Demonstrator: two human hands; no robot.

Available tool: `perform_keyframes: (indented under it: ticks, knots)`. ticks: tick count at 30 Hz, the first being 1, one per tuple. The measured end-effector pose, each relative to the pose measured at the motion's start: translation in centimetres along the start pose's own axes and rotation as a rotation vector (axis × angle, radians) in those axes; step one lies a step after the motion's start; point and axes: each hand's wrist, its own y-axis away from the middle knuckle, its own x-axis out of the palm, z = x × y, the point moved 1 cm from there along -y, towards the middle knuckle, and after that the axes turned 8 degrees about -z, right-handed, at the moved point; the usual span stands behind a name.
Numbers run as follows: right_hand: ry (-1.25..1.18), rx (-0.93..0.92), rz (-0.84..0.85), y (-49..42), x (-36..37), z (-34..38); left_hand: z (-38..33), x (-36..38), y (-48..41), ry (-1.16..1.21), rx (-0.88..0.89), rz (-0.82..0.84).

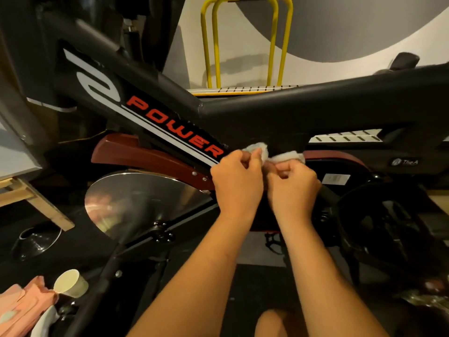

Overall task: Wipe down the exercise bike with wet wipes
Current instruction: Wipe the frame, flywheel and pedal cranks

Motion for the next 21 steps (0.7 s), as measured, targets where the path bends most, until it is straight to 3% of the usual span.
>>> perform_keyframes:
  ticks: [3,8,11,13,17,21]
  knots:
    - [-0.022,0.056,-0.032,0.1,-0.2,-0.7,0.0,0.6,0.7,-0.025,-0.009,0.062]
    - [-0.205,0.421,-0.090,2.8,-1.7,-5.3,0.2,2.4,3.2,-0.269,0.027,0.298]
    - [-0.150,0.331,-0.084,2.4,-1.4,-4.4,0.1,1.4,2.4,-0.239,0.087,0.230]
    - [-0.192,0.241,-0.036,1.4,-0.6,-1.9,-0.2,0.1,1.3,-0.179,0.126,0.090]
    - [-0.018,-0.040,0.027,0.3,1.1,2.1,-0.3,-1.7,-1.1,0.000,0.130,-0.139]
    - [0.029,0.001,-0.027,0.9,0.8,-0.7,2.2,-1.0,0.9,-0.113,-0.008,0.000]
